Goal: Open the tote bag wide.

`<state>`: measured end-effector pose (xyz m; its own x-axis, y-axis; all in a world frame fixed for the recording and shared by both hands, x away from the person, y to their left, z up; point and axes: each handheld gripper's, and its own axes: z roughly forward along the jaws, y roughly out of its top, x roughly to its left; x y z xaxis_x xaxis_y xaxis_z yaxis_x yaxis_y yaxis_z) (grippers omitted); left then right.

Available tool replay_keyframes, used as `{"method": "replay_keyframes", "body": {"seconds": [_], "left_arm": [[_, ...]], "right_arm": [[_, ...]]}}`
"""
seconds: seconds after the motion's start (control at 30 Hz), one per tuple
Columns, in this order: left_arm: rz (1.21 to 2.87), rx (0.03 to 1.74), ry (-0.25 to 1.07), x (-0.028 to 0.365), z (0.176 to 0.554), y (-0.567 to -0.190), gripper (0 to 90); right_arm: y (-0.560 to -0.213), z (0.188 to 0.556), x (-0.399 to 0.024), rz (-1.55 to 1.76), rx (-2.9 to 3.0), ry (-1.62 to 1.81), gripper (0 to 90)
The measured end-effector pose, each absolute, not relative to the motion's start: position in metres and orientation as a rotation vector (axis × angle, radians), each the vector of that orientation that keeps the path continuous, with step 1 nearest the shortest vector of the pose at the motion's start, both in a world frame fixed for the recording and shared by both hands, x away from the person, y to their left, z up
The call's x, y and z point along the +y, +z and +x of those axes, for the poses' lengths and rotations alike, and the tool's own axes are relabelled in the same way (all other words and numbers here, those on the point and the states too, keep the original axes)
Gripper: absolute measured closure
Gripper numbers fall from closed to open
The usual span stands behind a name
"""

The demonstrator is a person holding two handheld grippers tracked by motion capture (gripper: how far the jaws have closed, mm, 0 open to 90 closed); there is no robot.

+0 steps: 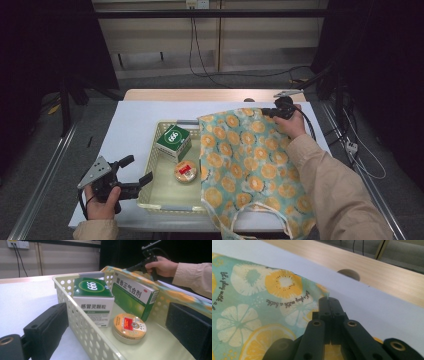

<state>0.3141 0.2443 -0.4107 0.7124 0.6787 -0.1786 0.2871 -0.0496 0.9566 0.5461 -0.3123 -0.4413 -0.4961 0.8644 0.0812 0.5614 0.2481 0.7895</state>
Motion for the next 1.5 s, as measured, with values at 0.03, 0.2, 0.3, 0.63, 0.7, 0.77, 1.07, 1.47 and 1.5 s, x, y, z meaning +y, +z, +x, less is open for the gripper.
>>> {"method": "replay_keyframes", "body": {"seconds": [0.03,0.2,0.3,0.63,0.7,0.77,1.07,1.47,1.5], "left_arm": [[1.636,0.794,0.382,0.245,0.315,-0.41,4.6],[1.636,0.809,0.39,0.247,0.316,-0.411,4.6],[1.634,0.818,0.392,0.248,0.317,-0.412,4.6],[1.649,0.803,0.374,0.245,0.318,-0.413,5.0],[1.646,0.8,0.38,0.245,0.318,-0.413,5.0],[1.654,0.804,0.386,0.247,0.318,-0.413,5.0],[1.648,0.797,0.376,0.249,0.316,-0.412,4.9],[1.645,0.772,0.379,0.243,0.308,-0.408,4.9],[1.647,0.769,0.382,0.243,0.308,-0.407,4.9]], "right_arm": [[-0.44,0.551,-0.314,1.319,2.137,1.125,90.0],[-0.435,0.574,-0.332,1.405,2.035,1.106,90.0],[-0.44,0.582,-0.344,1.494,1.956,1.109,90.0],[-0.439,0.561,-0.338,1.356,2.063,1.091,37.7],[-0.434,0.55,-0.332,1.309,2.114,1.106,33.7],[-0.429,0.536,-0.326,1.263,2.14,1.121,31.3],[-0.416,0.459,-0.298,1.133,2.253,1.173,22.8],[-0.431,0.343,-0.272,1.023,2.377,1.251,23.1],[-0.432,0.337,-0.269,1.008,2.401,1.251,24.6]]}}
